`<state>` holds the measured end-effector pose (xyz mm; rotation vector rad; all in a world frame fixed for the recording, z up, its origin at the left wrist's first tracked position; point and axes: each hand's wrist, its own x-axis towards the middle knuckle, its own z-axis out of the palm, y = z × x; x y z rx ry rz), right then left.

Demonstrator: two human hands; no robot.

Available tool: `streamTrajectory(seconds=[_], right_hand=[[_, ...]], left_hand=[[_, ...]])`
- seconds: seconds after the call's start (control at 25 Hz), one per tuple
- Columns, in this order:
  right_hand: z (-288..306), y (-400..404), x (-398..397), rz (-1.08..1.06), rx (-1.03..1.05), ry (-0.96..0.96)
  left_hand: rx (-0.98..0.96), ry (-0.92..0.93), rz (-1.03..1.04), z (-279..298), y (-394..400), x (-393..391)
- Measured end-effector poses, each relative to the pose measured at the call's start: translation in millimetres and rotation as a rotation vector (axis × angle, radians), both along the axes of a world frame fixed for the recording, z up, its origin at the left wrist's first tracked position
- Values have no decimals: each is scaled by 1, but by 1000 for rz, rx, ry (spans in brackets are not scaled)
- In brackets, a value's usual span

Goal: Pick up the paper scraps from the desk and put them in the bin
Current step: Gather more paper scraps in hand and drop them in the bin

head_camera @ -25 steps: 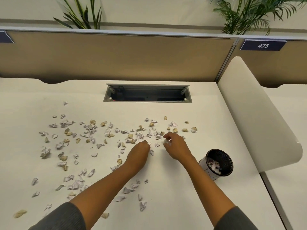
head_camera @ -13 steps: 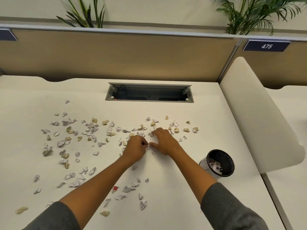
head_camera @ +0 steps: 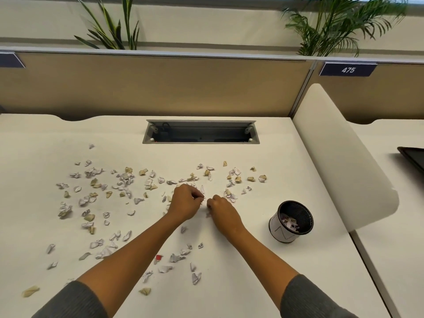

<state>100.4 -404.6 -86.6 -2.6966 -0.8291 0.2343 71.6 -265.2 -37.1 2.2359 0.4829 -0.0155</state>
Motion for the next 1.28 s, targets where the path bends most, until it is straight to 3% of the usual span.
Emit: streamTrajectory(seconds=[0.36,0.56,0.8,1.28], right_hand=[[51,-48,-16,-355,500,410],[91,-107,-23,-508,710,388],[111,-181,-25,-694,709,165],[95,-210,-23,-706,681,186]], left_hand=[[-110,-8,-28,16,-20,-10],[-213,9,-72,27,-47,-16],[-351,2,-154,46,-97,-10],[-263,6,-348,58,-183,13]])
